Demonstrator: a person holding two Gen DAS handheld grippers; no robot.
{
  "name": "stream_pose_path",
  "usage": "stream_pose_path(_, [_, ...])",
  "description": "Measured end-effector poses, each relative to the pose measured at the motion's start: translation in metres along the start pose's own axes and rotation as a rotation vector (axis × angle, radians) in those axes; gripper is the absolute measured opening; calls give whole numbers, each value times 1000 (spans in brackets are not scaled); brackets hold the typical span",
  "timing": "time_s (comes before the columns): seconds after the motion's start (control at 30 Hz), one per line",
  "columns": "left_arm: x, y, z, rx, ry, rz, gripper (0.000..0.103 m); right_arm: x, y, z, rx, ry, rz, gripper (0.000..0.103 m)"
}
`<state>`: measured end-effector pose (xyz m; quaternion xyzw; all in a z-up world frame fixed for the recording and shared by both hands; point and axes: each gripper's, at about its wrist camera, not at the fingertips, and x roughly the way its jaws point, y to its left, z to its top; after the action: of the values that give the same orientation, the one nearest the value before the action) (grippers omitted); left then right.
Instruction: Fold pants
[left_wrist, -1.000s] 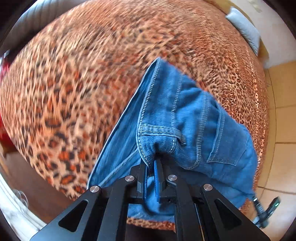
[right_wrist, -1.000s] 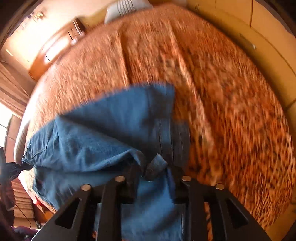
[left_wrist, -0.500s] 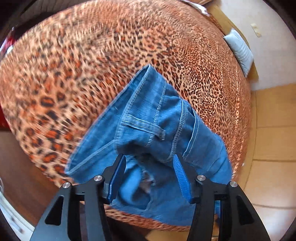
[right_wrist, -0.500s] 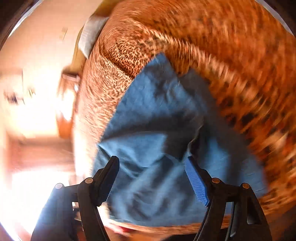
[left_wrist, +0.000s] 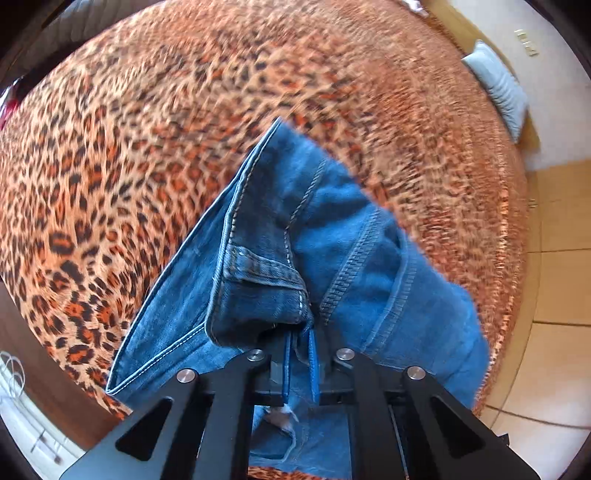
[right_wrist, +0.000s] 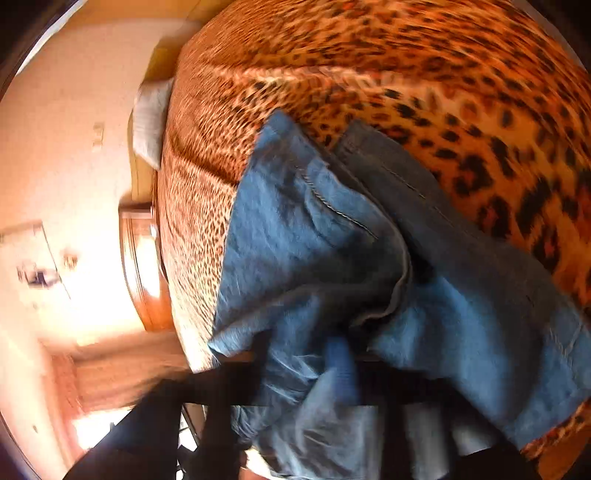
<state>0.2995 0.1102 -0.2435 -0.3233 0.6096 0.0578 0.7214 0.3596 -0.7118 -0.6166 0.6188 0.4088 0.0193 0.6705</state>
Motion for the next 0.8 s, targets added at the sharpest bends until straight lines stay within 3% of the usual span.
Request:
stream_pose_path(0.2, [-63,9,-30,90,-41,-111,4,-54,30,-18,-230,-25,34,6])
stream_pose_path(0.27, [-58,25,-44,99,-8,-82,4,-70,21,-32,-252,-21,24,6])
stream_pose_path(0.33, [-31,45,-57,111,56,23,5,-75,-2,-41,-236,-8,-37,6])
stream_pose_path(0.37, [-17,52,-60,86,95,40,5,-73,-15,-42,-220,-4,-89,8])
stream_pose_path(0.43, [0,71,-59,-23,172,-5,5,-70,-37,-41,-182,0,-152,11])
stream_pose_path(0.47, [-3,76,-57,-56,163,-26,5,-73,-46,-39,-142,1,-125,11])
stream_pose_path(0.53, [-15,68,-51,-12,111,-24,5,-76,-47,-38,-103,-16,-42,14])
stream_pose_path(0.63, [-27,57,-46,27,65,-28,17,-72,-39,-34,-97,-51,-12,51])
stream_pose_path(0.67, [-30,55,-49,15,63,-36,28,-64,-37,-32,-86,-43,-10,61])
stream_pose_path(0.7, [-29,53,-53,-2,61,-43,36,-54,-37,-29,-65,-34,-30,61])
stream_pose_path(0.8, [-21,50,-55,-48,50,-46,46,-37,-37,-21,-7,-46,-11,61])
